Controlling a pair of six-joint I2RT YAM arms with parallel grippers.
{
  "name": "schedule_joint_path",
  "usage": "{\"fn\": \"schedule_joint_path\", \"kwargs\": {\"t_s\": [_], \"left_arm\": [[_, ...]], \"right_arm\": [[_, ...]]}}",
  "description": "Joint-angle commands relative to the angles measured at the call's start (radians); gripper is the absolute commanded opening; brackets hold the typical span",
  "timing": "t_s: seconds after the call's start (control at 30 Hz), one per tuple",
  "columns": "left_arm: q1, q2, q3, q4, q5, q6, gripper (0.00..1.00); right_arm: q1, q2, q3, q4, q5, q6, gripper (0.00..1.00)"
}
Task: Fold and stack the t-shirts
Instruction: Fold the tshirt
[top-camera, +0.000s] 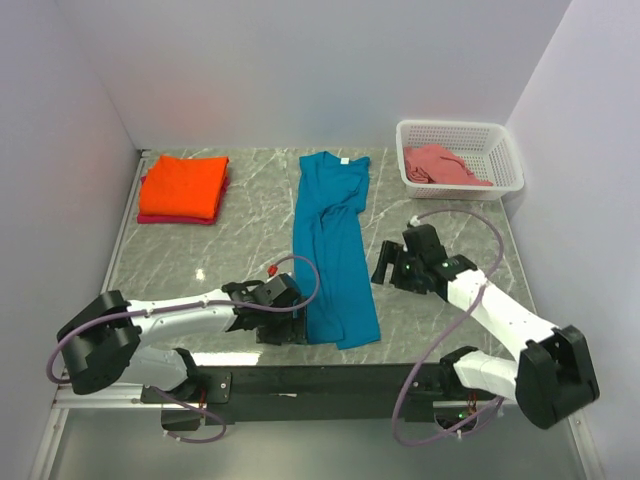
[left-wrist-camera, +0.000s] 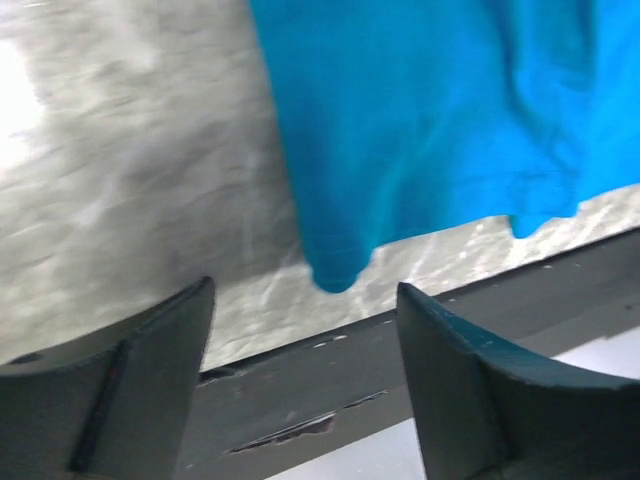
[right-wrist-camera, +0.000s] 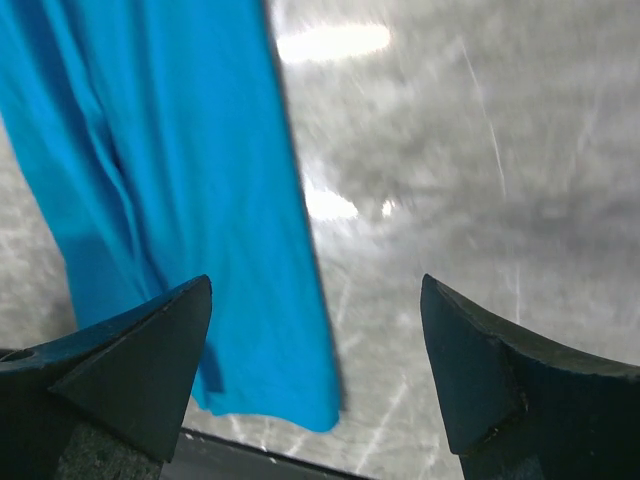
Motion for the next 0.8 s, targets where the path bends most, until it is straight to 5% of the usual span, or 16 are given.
{"fn": "schedule_joint_path", "kwargs": {"t_s": [0.0, 0.17, 0.3, 0.37, 0.63, 0.77], "left_arm": [[0.008, 0.046, -0.005, 0.094, 0.057, -0.015, 0.77], [0.011, 0.093, 0.020, 0.089, 0.061, -0.001, 0.57], [0.012, 0.112, 0.019, 0.083, 0.060, -0.012, 0.12], [0.012, 0.127, 0.022, 0.077, 0.061, -0.017, 0.01], [0.011, 0.106, 0.015, 0.065, 0.061, -0.030, 0.01], [0.012, 0.086, 0.008, 0.054, 0.045, -0.038, 0.01]], "right_arm": [[-0.005, -0.092, -0.059, 0.009, 0.016, 0.037, 0.91], [-0.002, -0.145, -0.119, -0.034, -0.015, 0.051, 0.89], [-0.002, -0.188, -0.186, -0.027, -0.120, 0.049, 0.87], [0.003, -0.192, -0.229, -0.005, -0.185, 0.054, 0.86], [0.147, -0.164, -0.278, 0.002, -0.253, 0.117, 0.81], [0.196, -0.112, -0.275, 0.004, -0.233, 0.149, 0.64]]}}
